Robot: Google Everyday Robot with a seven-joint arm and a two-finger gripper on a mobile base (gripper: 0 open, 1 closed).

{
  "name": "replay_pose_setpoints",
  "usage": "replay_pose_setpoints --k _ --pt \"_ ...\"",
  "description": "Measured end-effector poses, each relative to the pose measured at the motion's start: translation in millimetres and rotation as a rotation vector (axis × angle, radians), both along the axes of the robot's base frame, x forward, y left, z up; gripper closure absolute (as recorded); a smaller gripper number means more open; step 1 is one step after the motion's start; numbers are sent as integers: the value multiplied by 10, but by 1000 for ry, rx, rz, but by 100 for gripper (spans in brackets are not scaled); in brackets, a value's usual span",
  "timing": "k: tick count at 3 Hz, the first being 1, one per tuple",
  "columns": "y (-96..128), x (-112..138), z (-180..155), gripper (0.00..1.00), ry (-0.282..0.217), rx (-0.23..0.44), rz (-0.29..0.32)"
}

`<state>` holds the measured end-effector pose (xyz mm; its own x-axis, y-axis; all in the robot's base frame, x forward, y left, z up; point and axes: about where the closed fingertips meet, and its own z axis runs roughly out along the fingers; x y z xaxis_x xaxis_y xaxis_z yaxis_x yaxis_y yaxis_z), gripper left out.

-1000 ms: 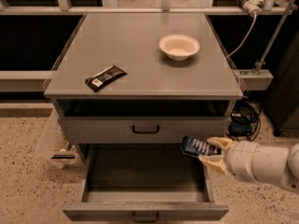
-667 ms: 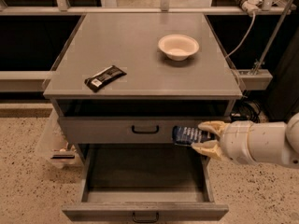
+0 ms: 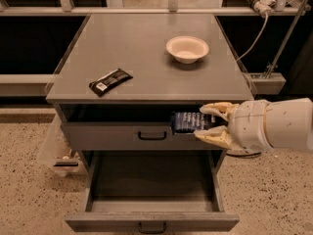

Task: Pick rxbar blueberry from middle drawer and place on counter

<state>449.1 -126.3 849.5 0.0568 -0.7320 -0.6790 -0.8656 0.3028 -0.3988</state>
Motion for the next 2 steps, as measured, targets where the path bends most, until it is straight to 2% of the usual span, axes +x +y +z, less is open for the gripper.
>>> replay_pose_setpoints --k 1,2 --pt "15 9 -6 100 4 -6 2" --pt "-110 236 71 100 32 -54 9"
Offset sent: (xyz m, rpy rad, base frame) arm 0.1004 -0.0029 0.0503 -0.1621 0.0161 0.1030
